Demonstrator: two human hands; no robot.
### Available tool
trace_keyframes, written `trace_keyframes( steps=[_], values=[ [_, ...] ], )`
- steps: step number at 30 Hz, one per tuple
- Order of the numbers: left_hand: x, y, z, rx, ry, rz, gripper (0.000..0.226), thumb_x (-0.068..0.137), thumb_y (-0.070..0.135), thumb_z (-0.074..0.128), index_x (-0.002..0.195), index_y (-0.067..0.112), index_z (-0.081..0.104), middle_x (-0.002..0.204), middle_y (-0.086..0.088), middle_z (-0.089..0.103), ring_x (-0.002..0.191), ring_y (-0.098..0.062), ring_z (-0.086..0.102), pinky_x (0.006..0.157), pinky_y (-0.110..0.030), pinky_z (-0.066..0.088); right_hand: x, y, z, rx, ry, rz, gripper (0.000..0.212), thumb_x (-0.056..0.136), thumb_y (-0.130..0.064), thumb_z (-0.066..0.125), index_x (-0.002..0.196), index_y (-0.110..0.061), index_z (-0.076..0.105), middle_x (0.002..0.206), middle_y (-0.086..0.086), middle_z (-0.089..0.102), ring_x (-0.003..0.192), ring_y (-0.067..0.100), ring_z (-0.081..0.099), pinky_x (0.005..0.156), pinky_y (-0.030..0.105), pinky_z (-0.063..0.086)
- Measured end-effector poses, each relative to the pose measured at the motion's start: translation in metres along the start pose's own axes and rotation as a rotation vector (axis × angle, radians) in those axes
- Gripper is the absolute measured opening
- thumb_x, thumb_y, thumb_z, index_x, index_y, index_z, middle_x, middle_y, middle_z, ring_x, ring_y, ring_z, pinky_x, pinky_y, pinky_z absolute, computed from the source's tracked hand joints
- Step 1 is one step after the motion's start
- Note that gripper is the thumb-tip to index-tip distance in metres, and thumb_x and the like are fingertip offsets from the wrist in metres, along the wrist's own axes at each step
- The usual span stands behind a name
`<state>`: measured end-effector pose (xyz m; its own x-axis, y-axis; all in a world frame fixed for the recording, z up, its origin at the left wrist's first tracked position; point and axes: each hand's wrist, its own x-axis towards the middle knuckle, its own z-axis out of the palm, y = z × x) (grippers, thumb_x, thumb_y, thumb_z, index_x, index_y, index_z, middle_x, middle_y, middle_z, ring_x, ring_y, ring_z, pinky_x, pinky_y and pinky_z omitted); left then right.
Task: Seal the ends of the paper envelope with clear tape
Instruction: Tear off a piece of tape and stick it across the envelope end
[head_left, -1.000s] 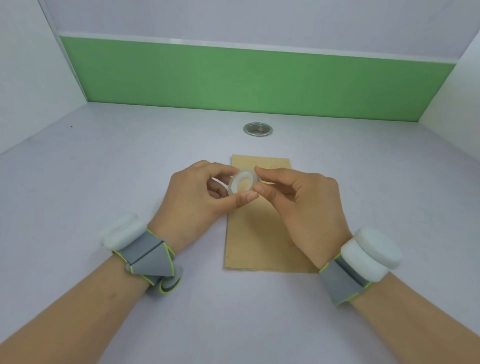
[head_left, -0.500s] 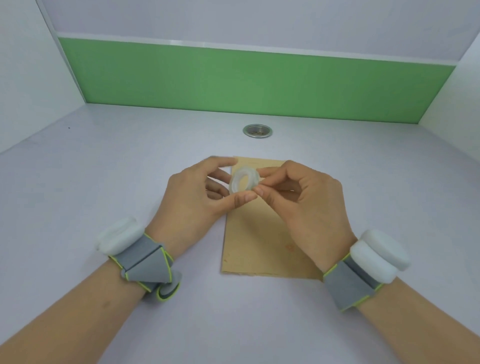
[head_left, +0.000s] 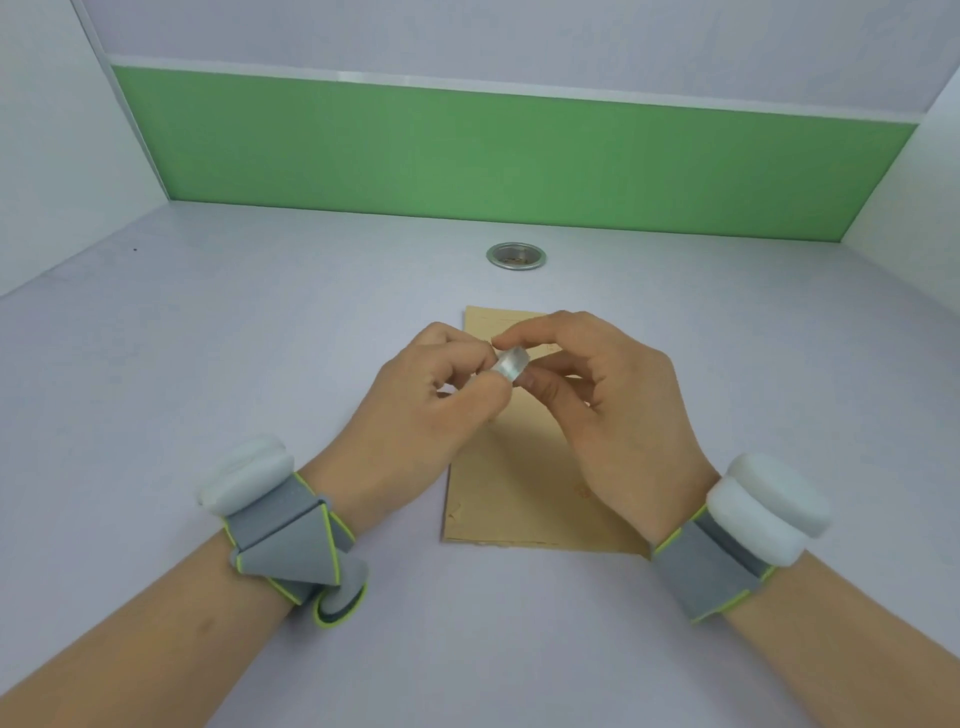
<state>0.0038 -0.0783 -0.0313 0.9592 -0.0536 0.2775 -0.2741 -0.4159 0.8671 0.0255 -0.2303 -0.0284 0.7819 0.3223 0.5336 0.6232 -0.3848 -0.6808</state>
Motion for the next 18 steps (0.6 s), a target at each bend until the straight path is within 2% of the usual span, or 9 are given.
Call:
trace_keyframes(
  steps=[4,12,15,18],
  values=[
    [0.0005,-0.0010,-0.0010,-0.015,-0.056,-0.002,0.029,0.060,0.046,0.040,0.053,0.022,0.054,0.090,0.002,0.052,0.085,-0.006,0.051,0.070,-0.011,0.037,0.0006,0.0013,0.0008,-0.021,0.000,0.024,0.017,0.085,-0.005,0.063,0.094,-0.018,0.067,0.092,-0.008,0.066,0.078,0.005,0.067,0.071,0.008,0.043],
    [0.0003,-0.0021,-0.0040,-0.021,-0.178,0.060,0.028,0.068,0.042,0.033,0.068,0.026,0.056,0.106,-0.014,0.056,0.103,-0.012,0.045,0.078,-0.015,0.038,0.0006,0.0008,-0.0026,0.060,-0.015,0.115,0.019,0.086,-0.004,0.059,0.094,-0.019,0.065,0.087,-0.007,0.071,0.078,0.001,0.068,0.071,0.008,0.044],
    [0.0003,-0.0021,-0.0045,-0.028,-0.184,0.071,0.030,0.070,0.043,0.033,0.070,0.031,0.060,0.102,-0.012,0.053,0.102,-0.010,0.045,0.078,-0.011,0.037,0.0008,0.0003,-0.0033,0.094,-0.024,0.136,0.020,0.086,-0.001,0.058,0.095,-0.018,0.065,0.085,-0.011,0.070,0.078,-0.001,0.068,0.075,0.012,0.048],
    [0.0000,-0.0006,-0.0038,-0.021,-0.166,0.061,0.031,0.069,0.047,0.034,0.067,0.032,0.061,0.089,0.001,0.047,0.092,-0.004,0.043,0.075,-0.006,0.035,0.0001,0.0005,-0.0029,0.072,-0.043,0.125,0.021,0.088,-0.001,0.056,0.098,-0.018,0.063,0.087,-0.012,0.068,0.077,-0.001,0.067,0.076,0.016,0.050]
  ],
)
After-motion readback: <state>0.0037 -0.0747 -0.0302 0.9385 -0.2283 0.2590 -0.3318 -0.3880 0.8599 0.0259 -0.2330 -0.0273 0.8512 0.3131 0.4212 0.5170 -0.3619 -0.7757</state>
